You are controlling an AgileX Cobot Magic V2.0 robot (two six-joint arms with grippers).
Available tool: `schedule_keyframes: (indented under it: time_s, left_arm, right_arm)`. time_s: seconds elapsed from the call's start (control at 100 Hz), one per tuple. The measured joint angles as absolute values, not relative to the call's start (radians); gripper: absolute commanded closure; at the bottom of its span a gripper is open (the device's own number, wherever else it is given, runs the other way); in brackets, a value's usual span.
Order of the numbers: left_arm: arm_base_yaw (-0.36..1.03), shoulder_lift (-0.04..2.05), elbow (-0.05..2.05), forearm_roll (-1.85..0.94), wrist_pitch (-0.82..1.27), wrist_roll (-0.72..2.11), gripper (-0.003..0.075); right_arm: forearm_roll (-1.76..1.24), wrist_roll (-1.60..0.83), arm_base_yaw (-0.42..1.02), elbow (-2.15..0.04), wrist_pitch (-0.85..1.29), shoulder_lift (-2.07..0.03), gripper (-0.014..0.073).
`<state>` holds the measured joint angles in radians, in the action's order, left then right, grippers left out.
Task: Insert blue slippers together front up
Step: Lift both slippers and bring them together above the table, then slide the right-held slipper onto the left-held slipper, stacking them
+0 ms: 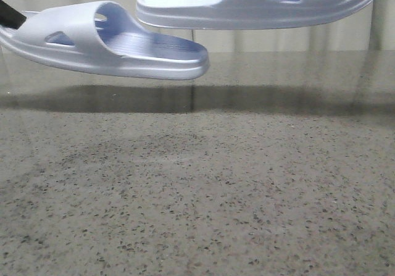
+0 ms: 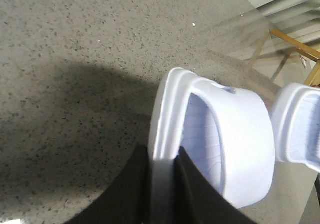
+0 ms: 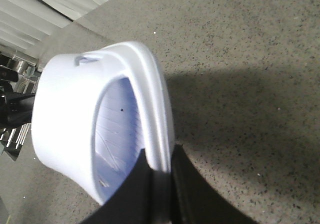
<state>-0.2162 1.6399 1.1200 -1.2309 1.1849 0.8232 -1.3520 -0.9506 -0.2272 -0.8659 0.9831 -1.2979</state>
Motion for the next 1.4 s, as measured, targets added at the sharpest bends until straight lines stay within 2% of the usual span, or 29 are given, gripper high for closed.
schedule_keyframes:
  time_s: [0.34, 0.71, 1.4]
  left_arm:
    - [-0.192, 1.640, 1.120, -1.265, 1.185, 0.823, 0.0705]
    - [-0.189, 1.640, 1.120, -1.279, 1.185, 0.823, 0.0705]
    - [-0.163, 1.640, 1.122, -1.281, 1.093, 0.821, 0.0705]
  right_arm:
    - [-1.378, -1.040, -0.223, -0.870, 1.025, -1.445, 0.0697]
    - [-1.409, -1.081, -0.152, -0.940, 1.025, -1.538, 0.0697]
    - [-1.406, -1.066, 0.076, -1.197, 0.987, -1.790, 0.0697]
